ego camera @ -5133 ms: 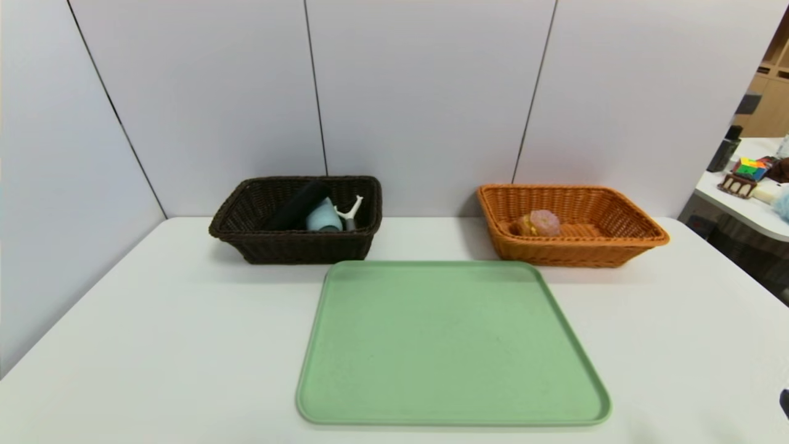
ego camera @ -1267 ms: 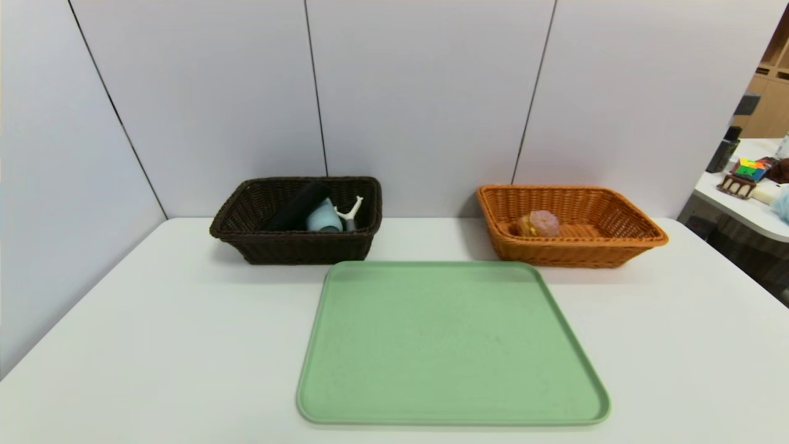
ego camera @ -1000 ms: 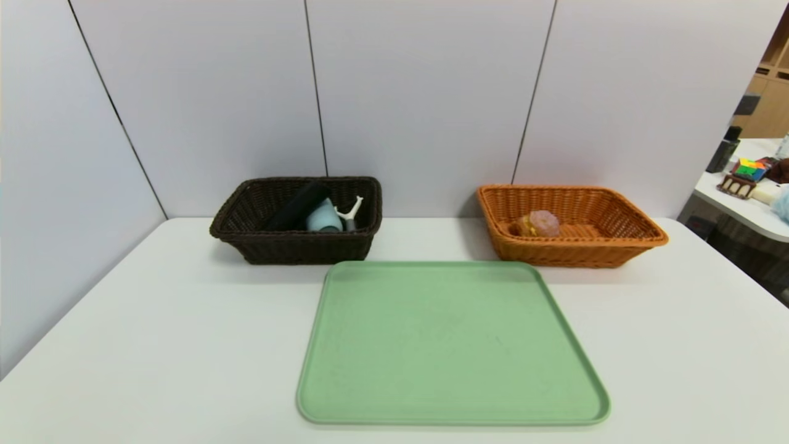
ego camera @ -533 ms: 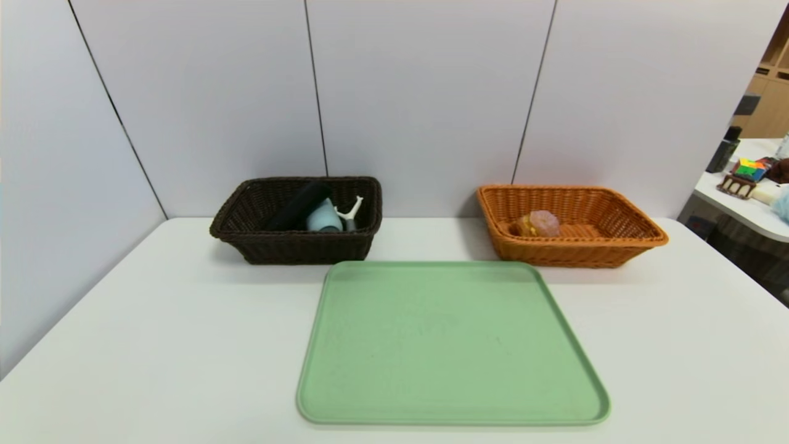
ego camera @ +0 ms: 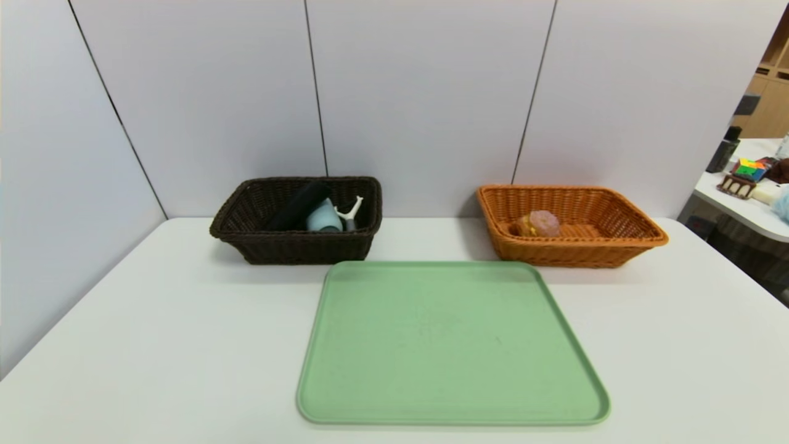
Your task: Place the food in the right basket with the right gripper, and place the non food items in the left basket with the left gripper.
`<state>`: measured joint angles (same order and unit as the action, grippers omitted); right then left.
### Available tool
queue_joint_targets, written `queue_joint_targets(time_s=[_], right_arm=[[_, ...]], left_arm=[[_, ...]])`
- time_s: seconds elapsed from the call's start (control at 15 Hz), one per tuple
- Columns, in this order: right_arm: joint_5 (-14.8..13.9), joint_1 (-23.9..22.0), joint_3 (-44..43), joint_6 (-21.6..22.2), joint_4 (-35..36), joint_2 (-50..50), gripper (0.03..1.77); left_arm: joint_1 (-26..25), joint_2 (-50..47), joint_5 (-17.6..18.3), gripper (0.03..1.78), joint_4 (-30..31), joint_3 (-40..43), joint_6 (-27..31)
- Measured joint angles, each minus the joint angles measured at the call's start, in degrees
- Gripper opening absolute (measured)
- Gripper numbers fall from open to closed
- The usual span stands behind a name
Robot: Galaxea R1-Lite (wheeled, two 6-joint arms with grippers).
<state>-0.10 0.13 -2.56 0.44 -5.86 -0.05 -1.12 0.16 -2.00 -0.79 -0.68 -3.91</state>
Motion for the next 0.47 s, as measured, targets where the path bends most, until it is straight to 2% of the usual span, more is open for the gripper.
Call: queue_joint_targets(time_s=[0.47], right_arm=[[0.0, 0.0, 0.0, 0.0, 0.0, 0.0, 1.70]], left_arm=[[0.0, 0.0, 0.0, 1.69, 0.0, 0.0, 0.0]])
